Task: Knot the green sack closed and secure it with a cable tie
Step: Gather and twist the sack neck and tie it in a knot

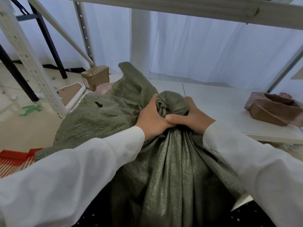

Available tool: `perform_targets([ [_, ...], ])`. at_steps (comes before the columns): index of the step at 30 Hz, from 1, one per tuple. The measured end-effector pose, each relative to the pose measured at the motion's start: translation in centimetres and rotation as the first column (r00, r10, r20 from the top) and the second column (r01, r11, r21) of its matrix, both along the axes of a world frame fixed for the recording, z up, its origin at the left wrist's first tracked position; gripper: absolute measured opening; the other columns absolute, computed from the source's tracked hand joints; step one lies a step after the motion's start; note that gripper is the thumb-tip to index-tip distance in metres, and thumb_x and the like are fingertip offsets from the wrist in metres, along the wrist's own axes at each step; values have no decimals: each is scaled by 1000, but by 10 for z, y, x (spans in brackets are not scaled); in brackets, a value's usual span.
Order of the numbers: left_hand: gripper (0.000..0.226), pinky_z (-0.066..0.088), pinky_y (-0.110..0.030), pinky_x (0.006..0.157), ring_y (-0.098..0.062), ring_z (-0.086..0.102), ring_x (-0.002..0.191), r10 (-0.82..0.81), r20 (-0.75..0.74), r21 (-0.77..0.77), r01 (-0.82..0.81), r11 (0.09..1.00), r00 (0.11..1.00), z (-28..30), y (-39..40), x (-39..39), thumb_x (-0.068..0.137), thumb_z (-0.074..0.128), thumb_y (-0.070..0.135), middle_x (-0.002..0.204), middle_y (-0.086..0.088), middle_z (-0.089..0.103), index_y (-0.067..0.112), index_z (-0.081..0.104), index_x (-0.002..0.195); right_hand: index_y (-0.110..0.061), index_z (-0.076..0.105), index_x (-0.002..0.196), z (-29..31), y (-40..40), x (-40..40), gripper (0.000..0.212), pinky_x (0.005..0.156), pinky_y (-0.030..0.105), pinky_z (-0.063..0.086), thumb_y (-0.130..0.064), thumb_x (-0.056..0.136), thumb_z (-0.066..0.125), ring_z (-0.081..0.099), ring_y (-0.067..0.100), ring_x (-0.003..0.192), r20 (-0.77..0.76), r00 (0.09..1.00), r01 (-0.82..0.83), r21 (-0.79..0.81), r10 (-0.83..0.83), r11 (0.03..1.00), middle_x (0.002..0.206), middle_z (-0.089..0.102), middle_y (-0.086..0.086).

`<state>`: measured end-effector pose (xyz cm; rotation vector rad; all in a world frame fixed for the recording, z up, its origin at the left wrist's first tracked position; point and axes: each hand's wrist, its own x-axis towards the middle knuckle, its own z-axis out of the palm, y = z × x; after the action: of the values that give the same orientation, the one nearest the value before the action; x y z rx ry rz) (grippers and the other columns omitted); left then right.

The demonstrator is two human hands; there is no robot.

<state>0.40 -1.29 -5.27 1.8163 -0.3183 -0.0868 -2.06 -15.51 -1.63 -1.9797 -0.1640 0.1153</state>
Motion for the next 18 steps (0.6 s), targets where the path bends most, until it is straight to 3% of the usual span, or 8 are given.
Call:
perform_targets([
  [1, 64, 50, -45, 92, -20, 63, 102, -4, 23, 13, 4, 1000, 1000, -1, -3, -2, 49, 77, 36, 105, 4, 66, 38, 49, 106, -14, 55, 107, -3, 0, 2, 64, 85, 22, 49, -37, 55, 85, 61, 4, 99, 10, 1000, -30, 12, 30, 999, 110, 60, 9],
  [3, 60, 52, -44, 90, -19, 64, 100, 4, 49, 23, -5, 1000, 999, -2, -6, -6, 50, 75, 37, 102, 6, 66, 39, 48, 104, -19, 60, 95, -3, 2, 2, 32, 78, 13, 47, -11, 69, 77, 62, -7, 83, 16, 993, -116, 68, 115, 991, 92, 63, -1],
  [4, 59, 52, -43, 89, -19, 64, 99, 15, 61, 28, -17, 999, 998, -2, -7, -7, 51, 73, 39, 101, 7, 66, 39, 47, 104, -22, 61, 91, -2, 1, 2, 28, 79, 14, 47, -5, 74, 74, 62, -8, 80, -8, 993, -118, 91, 119, 989, 89, 64, -5],
  [7, 57, 53, -40, 87, -16, 63, 96, 52, 84, 73, -58, 996, 995, 3, -7, -12, 55, 71, 41, 100, 11, 64, 37, 43, 105, -33, 64, 87, -9, -1, 4, 19, 90, 27, 46, -21, 75, 73, 62, 2, 91, -3, 1000, -30, 73, 30, 997, 94, 67, -10],
  [9, 61, 53, -40, 85, -17, 61, 95, 44, 74, 123, -53, 991, 996, 7, -6, -14, 57, 70, 41, 100, 11, 62, 35, 38, 109, -35, 65, 87, -12, 3, 5, 15, 88, 25, 47, -27, 76, 73, 62, 5, 91, 6, 999, 39, 61, -39, 997, 93, 67, -11],
  [13, 86, 48, -41, 93, -23, 55, 107, 55, 31, 206, -60, 977, 998, 10, -4, -13, 55, 68, 44, 120, 5, 52, 43, 15, 123, -27, 68, 93, -10, 12, 6, 15, 79, 20, 48, -23, 79, 70, 65, 4, 85, 19, 994, 100, 160, -105, 982, 90, 70, -8],
  [16, 106, 45, -44, 99, -24, 55, 114, 11, -60, 172, 0, 985, 998, 9, 1, -7, 48, 70, 46, 130, 3, 51, 58, 0, 127, -21, 69, 99, -11, 16, 7, 21, 83, 26, 50, -21, 78, 71, 67, 9, 88, 29, 990, 129, 176, -136, 976, 92, 71, -5],
  [18, 118, 41, -45, 104, -23, 54, 118, -43, -73, 212, 57, 975, 996, 12, 8, -3, 47, 75, 47, 132, 2, 52, 57, -8, 131, -23, 69, 97, -10, 19, 6, 20, 84, 28, 51, -23, 77, 71, 68, 10, 89, 50, 988, 135, 165, -145, 977, 92, 72, -6],
])
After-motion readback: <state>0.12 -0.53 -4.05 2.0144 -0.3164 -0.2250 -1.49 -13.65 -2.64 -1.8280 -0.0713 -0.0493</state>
